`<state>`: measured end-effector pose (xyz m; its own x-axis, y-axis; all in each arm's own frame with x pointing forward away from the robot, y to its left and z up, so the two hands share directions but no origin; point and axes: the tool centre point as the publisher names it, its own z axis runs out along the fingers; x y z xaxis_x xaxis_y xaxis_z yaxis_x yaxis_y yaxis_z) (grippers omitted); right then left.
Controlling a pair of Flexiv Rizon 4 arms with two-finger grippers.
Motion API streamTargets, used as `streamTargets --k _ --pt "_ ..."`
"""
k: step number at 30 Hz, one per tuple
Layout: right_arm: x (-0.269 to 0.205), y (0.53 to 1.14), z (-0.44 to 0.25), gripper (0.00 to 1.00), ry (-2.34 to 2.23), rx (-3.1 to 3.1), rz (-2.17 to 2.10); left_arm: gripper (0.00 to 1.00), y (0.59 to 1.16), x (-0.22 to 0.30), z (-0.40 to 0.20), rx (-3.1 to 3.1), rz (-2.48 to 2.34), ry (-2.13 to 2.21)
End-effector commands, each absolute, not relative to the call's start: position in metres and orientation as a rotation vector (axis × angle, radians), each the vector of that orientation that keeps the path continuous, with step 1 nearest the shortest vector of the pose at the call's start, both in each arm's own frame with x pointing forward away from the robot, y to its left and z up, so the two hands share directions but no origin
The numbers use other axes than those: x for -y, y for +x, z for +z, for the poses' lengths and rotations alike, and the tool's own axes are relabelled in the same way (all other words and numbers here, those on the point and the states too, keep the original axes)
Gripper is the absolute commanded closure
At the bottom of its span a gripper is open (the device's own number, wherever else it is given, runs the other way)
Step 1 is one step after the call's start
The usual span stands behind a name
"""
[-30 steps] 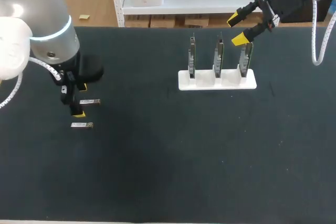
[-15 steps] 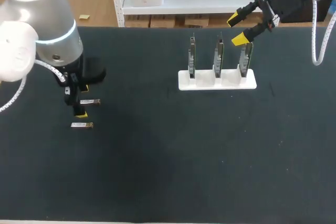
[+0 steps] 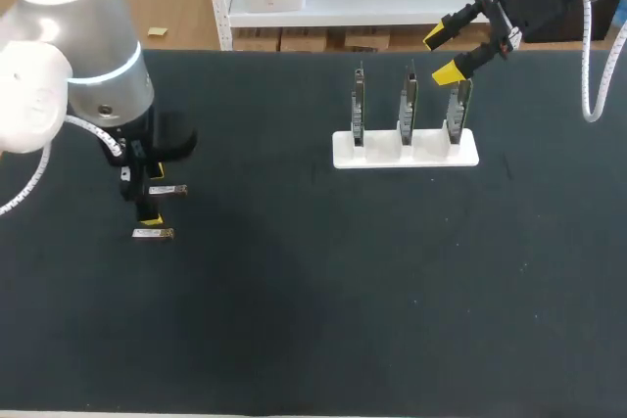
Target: Pick up the optical module with the left hand, and insert it into the network port with the right hand.
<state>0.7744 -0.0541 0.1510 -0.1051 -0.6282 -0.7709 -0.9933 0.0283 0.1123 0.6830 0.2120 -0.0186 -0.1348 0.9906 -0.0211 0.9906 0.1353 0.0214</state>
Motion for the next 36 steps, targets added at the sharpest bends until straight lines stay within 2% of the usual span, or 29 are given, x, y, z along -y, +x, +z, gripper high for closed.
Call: streamTargets --k 1,3,4,5,6,7,26,36 --pt "0.054 0.773 0.151 0.0 -1.643 -1.787 0.899 0.0 0.683 -0.213 -0.022 -2.35 -0.016 2.05" --pt "0.054 0.773 0.151 0.0 -1.643 -1.787 0.899 0.29 0.683 -0.213 -0.023 -2.353 -0.018 2.05" --pt "0.054 0.773 0.151 0.0 -1.643 -1.787 0.899 0.36 0.683 -0.213 -0.023 -2.355 -0.039 2.048" --pt "0.054 0.773 0.151 0.0 -1.643 -1.787 0.899 0.75 0.683 -0.214 -0.023 -2.354 -0.034 2.047" --pt "0.054 0.773 0.151 0.0 -1.643 -1.787 0.899 0.96 0.684 -0.214 -0.023 -2.353 -0.032 2.049" --pt "0.054 0.773 0.151 0.0 -1.643 -1.787 0.899 1.0 0.684 -0.214 -0.024 -2.353 -0.034 2.052" --pt "0.054 0.773 0.151 0.0 -1.643 -1.787 0.899 1.0 0.687 -0.204 -0.022 -2.334 -0.089 2.071" --pt "0.054 0.773 0.151 0.0 -1.643 -1.787 0.899 1.0 0.714 -0.181 0.015 -2.252 -0.298 1.812"
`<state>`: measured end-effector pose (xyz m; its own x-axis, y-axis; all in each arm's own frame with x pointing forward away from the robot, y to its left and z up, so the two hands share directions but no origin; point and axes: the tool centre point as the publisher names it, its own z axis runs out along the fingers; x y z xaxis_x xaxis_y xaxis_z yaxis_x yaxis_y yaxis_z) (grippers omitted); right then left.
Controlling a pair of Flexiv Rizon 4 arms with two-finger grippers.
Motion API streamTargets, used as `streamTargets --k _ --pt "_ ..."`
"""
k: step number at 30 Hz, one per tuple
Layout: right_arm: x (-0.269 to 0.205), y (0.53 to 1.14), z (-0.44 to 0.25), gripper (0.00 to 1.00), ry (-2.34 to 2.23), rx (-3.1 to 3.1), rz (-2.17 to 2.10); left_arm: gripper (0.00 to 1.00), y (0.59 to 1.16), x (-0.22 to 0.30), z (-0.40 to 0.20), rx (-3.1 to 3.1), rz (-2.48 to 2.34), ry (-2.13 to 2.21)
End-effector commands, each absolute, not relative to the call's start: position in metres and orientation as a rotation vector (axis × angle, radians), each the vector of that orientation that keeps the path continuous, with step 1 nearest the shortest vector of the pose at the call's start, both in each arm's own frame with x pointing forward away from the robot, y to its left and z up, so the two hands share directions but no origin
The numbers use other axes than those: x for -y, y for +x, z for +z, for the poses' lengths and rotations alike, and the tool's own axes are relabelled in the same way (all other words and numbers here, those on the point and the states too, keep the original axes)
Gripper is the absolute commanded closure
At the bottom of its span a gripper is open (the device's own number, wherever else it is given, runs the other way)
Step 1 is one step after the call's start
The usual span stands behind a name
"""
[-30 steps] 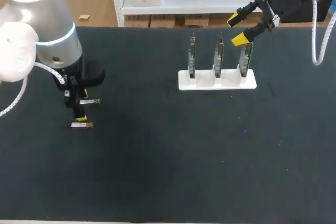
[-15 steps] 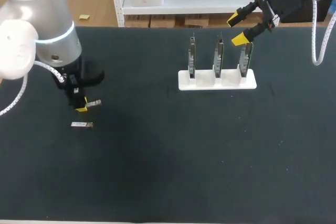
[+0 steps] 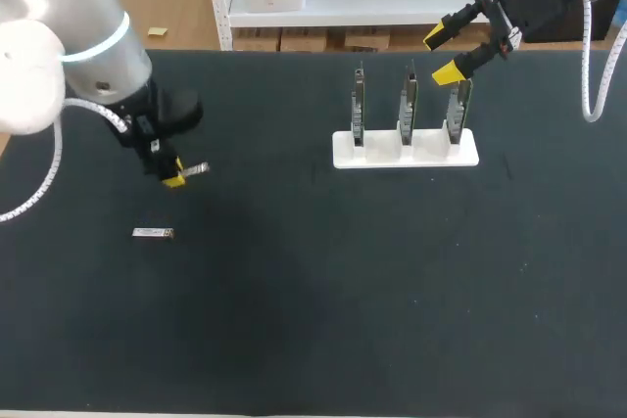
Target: Pick up the optical module with the left hand, and insert it into the network port with the right hand.
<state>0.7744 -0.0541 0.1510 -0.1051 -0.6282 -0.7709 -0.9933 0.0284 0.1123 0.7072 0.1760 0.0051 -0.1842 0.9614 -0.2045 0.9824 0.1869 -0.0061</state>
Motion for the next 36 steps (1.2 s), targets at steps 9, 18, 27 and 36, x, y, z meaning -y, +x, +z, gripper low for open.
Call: streamTargets --k 9,18,27,36 --pt "0.054 0.773 0.151 0.0 -1.643 -1.787 0.899 1.0 0.771 -0.152 0.072 -2.052 -0.606 1.441" --pt "0.054 0.773 0.151 0.0 -1.643 -1.787 0.899 1.0 0.832 -0.095 0.153 -1.748 -0.755 1.135" --pt "0.054 0.773 0.151 0.0 -1.643 -1.787 0.899 1.0 0.852 -0.005 0.209 -1.465 -0.91 1.198" --pt "0.054 0.773 0.151 0.0 -1.643 -1.787 0.899 1.0 0.832 0.074 0.225 -1.304 -1.043 1.281"
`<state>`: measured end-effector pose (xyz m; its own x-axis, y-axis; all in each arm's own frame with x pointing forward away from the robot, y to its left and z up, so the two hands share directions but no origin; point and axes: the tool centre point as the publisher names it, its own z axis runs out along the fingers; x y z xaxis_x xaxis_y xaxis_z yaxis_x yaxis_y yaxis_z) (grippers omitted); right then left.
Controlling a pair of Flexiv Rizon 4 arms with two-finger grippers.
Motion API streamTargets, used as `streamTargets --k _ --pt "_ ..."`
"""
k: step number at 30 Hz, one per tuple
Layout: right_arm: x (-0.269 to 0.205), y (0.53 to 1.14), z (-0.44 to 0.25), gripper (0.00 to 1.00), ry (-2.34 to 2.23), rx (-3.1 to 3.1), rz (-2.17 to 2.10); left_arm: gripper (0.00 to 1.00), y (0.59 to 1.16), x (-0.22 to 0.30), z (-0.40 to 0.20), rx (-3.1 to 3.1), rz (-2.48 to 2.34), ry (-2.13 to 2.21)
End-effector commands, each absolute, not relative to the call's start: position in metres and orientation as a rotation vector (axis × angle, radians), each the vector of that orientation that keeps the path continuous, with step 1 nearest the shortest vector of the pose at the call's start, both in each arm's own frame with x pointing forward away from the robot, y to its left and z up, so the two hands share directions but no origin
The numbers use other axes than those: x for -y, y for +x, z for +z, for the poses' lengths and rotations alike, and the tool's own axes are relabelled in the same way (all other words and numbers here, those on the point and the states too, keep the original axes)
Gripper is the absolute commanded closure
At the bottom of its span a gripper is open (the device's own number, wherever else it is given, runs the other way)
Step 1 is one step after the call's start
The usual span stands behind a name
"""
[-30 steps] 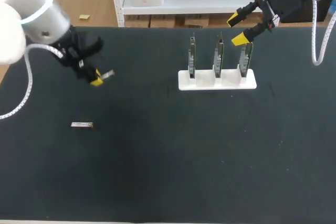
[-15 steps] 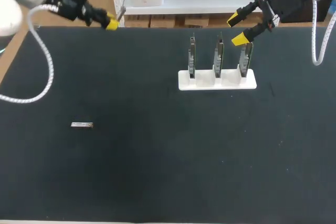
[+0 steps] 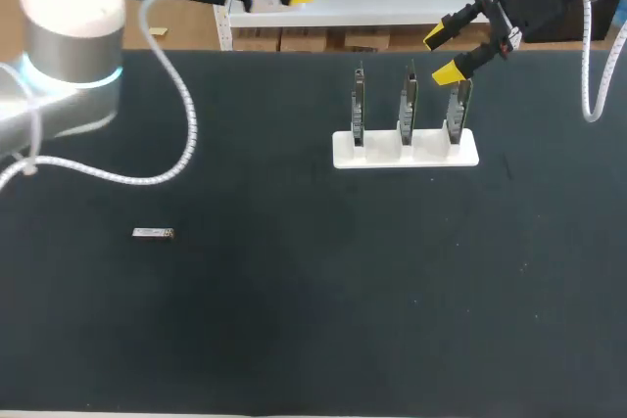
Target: Pick up the optical module with the left hand, and insert it into the network port with the right hand.
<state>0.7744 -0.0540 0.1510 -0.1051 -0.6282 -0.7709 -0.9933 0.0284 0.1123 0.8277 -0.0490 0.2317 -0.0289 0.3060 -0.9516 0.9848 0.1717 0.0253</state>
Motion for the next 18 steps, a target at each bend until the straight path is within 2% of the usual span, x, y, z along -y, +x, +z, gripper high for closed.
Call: streamTargets --k 1,18 --pt "0.054 0.773 0.151 0.0 -1.643 -1.787 0.899 1.0 0.829 0.08 0.225 -1.295 -1.047 1.285" --pt "0.054 0.773 0.151 0.0 -1.643 -1.787 0.899 1.0 0.8 0.139 0.229 -1.204 -1.144 1.248"
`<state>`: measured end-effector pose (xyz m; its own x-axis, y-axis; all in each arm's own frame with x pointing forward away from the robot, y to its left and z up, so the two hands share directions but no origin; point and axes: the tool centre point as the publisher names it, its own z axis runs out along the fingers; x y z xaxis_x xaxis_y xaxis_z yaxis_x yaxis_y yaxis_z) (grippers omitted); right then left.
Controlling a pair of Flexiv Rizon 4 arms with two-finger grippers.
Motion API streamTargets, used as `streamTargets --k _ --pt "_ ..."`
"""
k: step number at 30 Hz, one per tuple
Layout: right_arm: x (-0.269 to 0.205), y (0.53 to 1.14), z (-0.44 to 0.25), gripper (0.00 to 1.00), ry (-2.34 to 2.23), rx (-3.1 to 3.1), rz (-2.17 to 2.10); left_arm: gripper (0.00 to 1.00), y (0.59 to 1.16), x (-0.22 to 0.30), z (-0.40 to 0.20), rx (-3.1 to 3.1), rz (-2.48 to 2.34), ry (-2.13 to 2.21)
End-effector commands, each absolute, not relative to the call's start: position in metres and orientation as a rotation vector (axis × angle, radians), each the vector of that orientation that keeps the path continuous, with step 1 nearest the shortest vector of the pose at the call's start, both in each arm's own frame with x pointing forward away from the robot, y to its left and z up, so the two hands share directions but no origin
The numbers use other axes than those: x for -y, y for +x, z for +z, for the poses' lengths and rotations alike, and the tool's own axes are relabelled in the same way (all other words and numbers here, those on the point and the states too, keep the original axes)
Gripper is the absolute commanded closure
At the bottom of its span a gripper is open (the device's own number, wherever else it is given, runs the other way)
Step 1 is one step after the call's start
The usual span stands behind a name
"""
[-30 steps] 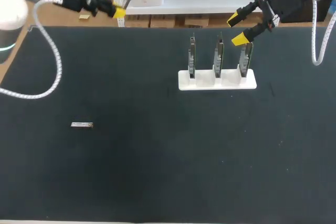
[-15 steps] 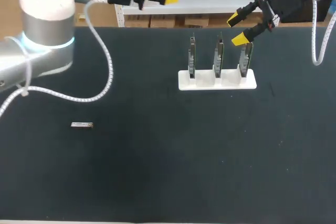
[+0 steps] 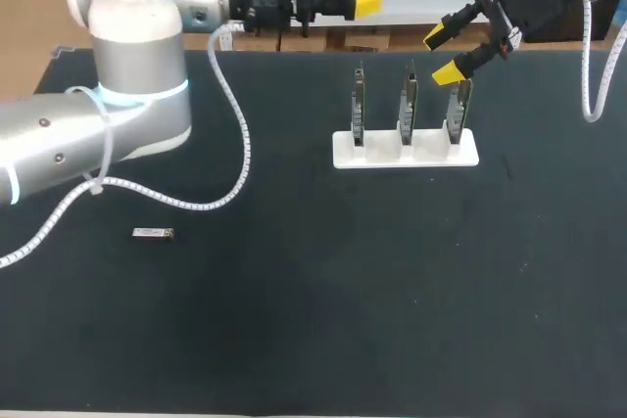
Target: Pick up the optical module with the left hand, and insert it into the network port with the right hand.
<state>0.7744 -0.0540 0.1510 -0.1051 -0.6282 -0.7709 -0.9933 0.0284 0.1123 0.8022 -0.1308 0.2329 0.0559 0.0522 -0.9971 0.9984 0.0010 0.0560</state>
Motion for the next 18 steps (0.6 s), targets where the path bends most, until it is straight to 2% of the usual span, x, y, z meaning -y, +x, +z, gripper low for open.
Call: streamTargets --k 1,18 --pt "0.054 0.773 0.151 0.0 -1.643 -1.787 0.899 1.0 0.799 0.141 0.228 -1.207 -1.148 1.243" --pt "0.054 0.773 0.151 0.0 -1.643 -1.787 0.899 1.0 0.792 0.167 0.203 -1.256 -1.092 1.273"
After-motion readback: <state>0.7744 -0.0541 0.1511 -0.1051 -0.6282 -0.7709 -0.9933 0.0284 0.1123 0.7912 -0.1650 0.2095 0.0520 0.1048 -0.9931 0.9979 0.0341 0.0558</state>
